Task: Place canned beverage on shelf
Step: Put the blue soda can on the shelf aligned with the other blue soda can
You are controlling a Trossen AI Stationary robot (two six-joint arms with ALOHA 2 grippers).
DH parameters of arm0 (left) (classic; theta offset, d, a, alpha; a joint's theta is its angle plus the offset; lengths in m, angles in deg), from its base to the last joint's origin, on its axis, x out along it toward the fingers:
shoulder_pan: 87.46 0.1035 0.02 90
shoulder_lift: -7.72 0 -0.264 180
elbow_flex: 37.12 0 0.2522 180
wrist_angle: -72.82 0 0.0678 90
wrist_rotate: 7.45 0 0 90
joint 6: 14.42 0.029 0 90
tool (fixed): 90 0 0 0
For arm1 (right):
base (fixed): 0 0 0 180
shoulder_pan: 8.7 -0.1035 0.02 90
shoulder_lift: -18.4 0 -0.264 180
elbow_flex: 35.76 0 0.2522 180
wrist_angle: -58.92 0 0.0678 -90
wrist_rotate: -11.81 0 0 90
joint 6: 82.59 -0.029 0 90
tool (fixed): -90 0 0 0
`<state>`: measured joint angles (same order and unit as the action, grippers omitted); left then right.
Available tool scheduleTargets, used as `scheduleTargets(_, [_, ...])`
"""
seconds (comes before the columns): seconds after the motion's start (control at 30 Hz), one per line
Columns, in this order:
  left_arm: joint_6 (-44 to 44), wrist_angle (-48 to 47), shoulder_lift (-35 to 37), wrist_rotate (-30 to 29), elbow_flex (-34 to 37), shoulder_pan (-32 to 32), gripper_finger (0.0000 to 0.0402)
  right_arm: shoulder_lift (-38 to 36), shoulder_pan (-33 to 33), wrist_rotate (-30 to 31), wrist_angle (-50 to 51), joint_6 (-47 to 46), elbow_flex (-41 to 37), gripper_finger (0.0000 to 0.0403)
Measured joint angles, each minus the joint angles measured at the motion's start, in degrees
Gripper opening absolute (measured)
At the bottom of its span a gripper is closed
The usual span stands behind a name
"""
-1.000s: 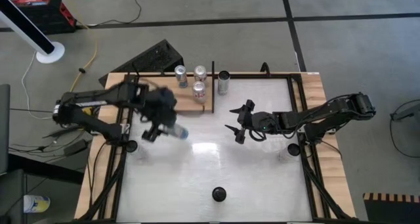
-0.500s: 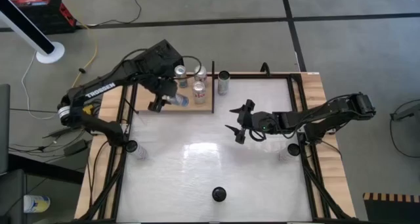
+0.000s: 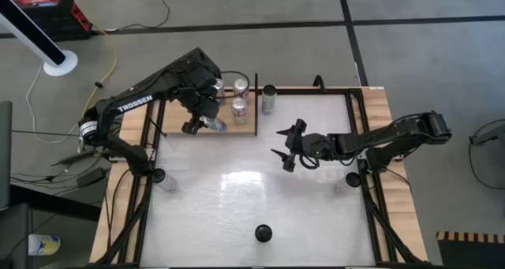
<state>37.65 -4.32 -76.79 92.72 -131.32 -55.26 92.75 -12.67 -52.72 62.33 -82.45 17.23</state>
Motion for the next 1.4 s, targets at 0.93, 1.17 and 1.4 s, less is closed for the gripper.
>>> scheduleTargets(0.93, [1.9, 4.0, 0.0, 1.2, 0.0, 6.3, 0.0233, 0.0, 0.0, -0.1, 0.0, -0.1, 0.0, 0.034])
scheduleTargets(1.17, [3.0, 6.2, 0.0, -0.6, 0.0, 6.5, 0.0233, 0.0, 0.0, -0.1, 0.0, 0.0, 0.0, 0.034])
scheduleTargets(1.4, [3.5, 8.3, 0.0, -0.5, 0.0, 6.8, 0.0233, 0.0, 0.0, 0.0, 0.0, 0.0, 0.0, 0.034])
